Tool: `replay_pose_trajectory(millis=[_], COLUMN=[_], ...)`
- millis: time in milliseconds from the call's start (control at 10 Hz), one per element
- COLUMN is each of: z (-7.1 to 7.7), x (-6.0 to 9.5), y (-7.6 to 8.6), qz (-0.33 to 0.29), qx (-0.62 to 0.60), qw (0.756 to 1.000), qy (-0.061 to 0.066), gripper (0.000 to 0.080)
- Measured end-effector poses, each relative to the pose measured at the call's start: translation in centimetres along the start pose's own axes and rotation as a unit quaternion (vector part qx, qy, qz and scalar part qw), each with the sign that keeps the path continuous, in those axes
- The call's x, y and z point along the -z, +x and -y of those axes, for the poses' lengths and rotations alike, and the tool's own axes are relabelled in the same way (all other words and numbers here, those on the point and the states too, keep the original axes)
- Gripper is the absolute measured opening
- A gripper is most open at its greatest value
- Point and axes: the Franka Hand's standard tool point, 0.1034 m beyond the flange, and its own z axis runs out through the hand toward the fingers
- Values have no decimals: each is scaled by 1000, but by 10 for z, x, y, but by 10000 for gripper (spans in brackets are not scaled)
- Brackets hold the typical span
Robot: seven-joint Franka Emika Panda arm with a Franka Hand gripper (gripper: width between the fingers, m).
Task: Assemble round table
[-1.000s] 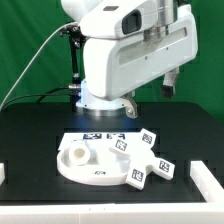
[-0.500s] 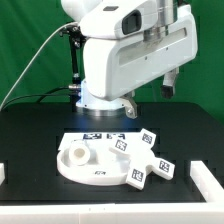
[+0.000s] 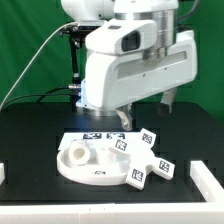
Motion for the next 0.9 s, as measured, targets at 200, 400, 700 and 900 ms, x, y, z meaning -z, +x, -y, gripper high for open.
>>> replay_pose_trajectory(millis=[200,400,700,900], z=[1,1,9,7], x=[0,-2,-10,-11], y=[1,-1,-7,-8], qz=[1,2,25,25], qx=[-2,-5,-49,-49], qw=[1000,1000,998,998], qy=[-1,-1,-20,-20], gripper=[650,650,650,650])
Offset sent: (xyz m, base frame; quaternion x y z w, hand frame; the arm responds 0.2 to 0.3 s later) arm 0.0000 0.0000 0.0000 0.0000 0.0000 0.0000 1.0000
